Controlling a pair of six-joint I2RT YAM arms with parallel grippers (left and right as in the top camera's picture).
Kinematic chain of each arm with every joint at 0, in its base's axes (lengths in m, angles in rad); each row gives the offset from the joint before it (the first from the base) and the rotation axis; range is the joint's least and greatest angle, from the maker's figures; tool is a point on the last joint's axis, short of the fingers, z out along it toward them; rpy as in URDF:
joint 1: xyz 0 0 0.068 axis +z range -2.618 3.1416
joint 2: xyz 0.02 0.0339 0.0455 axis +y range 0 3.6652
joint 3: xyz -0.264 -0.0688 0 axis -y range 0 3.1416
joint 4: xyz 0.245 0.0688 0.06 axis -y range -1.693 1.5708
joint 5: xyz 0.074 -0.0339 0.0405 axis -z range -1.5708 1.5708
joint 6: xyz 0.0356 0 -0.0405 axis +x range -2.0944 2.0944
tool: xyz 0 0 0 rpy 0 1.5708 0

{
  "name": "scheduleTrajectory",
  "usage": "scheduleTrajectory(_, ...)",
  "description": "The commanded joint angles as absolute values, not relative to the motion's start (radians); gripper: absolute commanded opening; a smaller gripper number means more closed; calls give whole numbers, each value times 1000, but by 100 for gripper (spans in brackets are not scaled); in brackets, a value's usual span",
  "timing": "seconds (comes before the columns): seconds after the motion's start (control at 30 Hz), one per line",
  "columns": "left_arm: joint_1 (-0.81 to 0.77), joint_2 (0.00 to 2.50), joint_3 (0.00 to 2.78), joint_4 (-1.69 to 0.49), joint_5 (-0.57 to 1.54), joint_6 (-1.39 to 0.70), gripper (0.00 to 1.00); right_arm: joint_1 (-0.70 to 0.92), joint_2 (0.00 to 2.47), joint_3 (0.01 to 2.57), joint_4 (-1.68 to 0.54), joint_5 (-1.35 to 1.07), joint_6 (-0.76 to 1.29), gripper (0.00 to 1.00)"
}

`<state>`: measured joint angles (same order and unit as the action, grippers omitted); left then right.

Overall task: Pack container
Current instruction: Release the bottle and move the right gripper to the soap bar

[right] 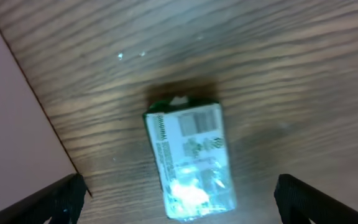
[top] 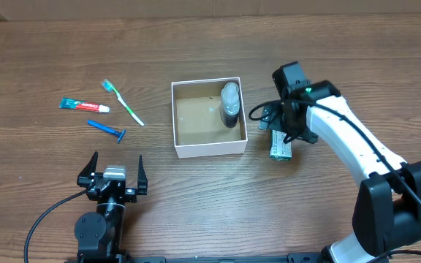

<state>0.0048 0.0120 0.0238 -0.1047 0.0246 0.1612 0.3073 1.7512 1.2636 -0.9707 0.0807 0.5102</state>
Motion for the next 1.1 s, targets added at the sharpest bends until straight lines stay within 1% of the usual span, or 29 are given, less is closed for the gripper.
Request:
scheduleTrajectory(0.0,13,4,17,-103,19,176,100,307,1745,1181,-892,20,459,97)
scheduleTrajectory(0.33,13,4,18,-103,19,176,100,307,1745,1028,-708,13,436,95)
scheduleTrajectory(0.53,13,4,17,-103,19,176,100,307,1745,969,-632,12,437,90)
scheduleTrajectory(0.6,13,4,18,-103,19,176,100,307,1745,962,-632,13,437,86)
scheduleTrajectory(0.67,13,4,18,-103,19,176,100,307,1745,962,-631,12,439,71)
scheduleTrajectory(0.7,13,4,17,-103,19,176,100,307,1745,962,-632,13,441,69)
scheduleTrajectory(0.8,13,4,18,-103,19,176,100,307,1745,962,-632,13,441,68)
scheduleTrajectory(0.97,13,4,18,-103,19,176,100,299,1745,964,-633,12,445,54)
scheduleTrajectory(1.07,13,4,18,-103,19,176,100,288,1745,964,-633,13,444,52)
